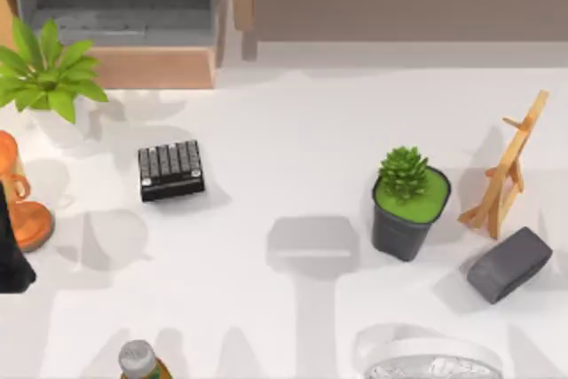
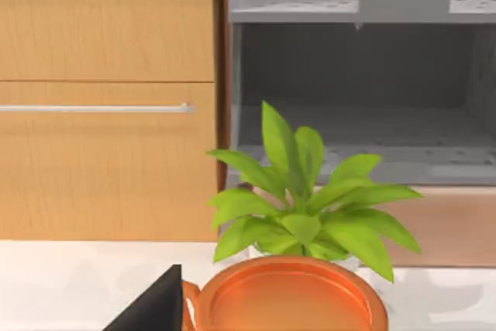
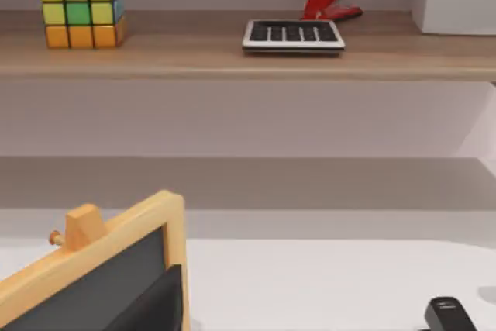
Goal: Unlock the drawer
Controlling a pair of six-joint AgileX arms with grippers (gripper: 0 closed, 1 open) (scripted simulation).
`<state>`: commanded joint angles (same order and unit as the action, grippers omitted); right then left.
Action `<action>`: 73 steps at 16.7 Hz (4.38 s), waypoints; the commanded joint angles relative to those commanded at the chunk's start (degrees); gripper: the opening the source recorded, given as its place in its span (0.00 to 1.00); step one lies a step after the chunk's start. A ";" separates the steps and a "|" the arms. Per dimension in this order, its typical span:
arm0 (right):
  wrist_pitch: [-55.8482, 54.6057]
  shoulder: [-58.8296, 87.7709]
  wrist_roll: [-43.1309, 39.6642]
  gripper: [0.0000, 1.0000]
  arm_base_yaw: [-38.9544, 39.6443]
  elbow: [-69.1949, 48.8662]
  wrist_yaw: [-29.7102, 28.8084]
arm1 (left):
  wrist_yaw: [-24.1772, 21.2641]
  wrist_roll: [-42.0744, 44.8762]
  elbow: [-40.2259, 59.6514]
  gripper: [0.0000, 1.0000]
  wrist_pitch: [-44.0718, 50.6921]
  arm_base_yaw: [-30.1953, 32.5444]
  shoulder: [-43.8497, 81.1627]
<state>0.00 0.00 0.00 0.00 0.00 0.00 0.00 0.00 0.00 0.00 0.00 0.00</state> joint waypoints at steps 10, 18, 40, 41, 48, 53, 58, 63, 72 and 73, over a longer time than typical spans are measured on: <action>0.00 0.00 0.00 1.00 0.00 0.00 0.00 | 5.42 0.42 10.60 1.00 -12.17 5.38 21.10; 0.00 0.00 0.00 1.00 0.00 0.00 0.00 | 12.66 0.60 25.26 1.00 -29.03 13.36 54.07; 0.00 0.00 0.00 1.00 0.00 0.00 0.00 | -6.28 46.34 47.17 1.00 -50.88 -11.71 97.39; 0.00 0.00 0.00 1.00 0.00 0.00 0.00 | -8.77 52.62 49.21 1.00 -52.93 -13.89 101.56; 0.00 0.00 0.00 1.00 0.00 0.00 0.00 | -23.18 84.73 60.44 1.00 -64.50 -22.97 125.32; 0.00 0.00 0.00 1.00 0.00 0.00 0.00 | -26.65 90.79 63.02 1.00 -67.32 -24.00 130.67; 0.00 0.00 0.00 1.00 0.00 0.00 0.00 | -26.33 90.76 63.66 1.00 -66.84 -23.61 130.89; 0.00 0.00 0.00 1.00 0.00 0.00 0.00 | -25.32 90.75 69.13 1.00 -64.11 -22.64 133.53; 0.00 0.00 0.00 1.00 0.00 0.00 0.00 | -25.23 90.74 69.59 0.62 -63.86 -22.54 133.74; 0.00 0.00 0.00 1.00 0.00 0.00 0.00 | -25.23 90.74 69.59 0.55 -63.86 -22.54 133.74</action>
<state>0.00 0.00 0.00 0.00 0.00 0.00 -25.23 90.74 69.59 -63.86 -22.54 133.74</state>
